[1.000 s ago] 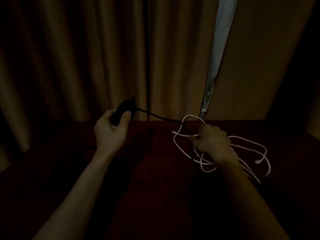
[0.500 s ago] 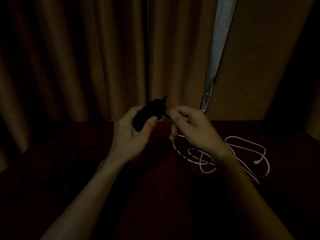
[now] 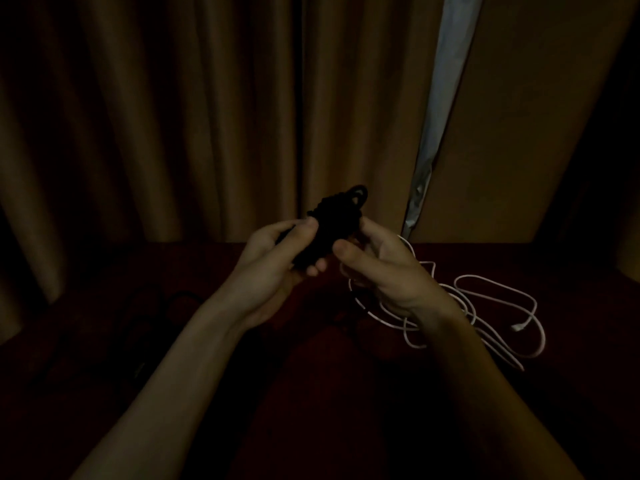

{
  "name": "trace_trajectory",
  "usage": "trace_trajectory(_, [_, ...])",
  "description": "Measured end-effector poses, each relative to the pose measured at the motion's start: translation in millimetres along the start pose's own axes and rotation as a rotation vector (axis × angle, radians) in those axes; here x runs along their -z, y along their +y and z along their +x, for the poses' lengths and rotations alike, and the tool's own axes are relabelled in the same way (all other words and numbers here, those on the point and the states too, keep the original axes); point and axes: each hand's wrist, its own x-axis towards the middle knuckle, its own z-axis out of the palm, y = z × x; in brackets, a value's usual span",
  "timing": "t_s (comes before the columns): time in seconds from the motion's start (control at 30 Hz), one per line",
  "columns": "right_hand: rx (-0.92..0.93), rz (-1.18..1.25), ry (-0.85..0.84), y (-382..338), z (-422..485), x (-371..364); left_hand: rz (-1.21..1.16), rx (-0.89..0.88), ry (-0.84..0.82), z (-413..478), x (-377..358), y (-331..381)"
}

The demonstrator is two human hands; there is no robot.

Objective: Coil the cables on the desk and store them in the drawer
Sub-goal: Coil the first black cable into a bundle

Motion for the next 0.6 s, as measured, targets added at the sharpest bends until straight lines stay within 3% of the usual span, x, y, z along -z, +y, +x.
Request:
trace_trajectory(0.13, [0.038, -0.018, -0.063, 0.2, -1.9, 5.9, -0.090, 0.096, -0.151, -2.8, -1.4, 2.6])
trace_trajectory(0.23, [0.120, -0.114, 0.039, -0.4, -1.1, 1.6, -0.112, 0.120, -0.096, -4.2, -6.2, 5.4])
trace_trajectory(0.33, [0.122, -0.122, 0.109, -0.6, -0.6, -8.2, 0.016, 0.069, -0.023, -2.1, -1.8, 1.7])
trace_trajectory(0.47, [0.036, -0.034, 0.249, -2.6, 2.4, -15.7, 0.548, -0.188, 0.095, -2.9, 6.2, -4.1])
trace_trajectory(0.6, [0.045, 0.002, 0.272, -6.9, 2.3, -19.8, 0.892, -0.546, 0.144, -3.5, -6.6, -9.8])
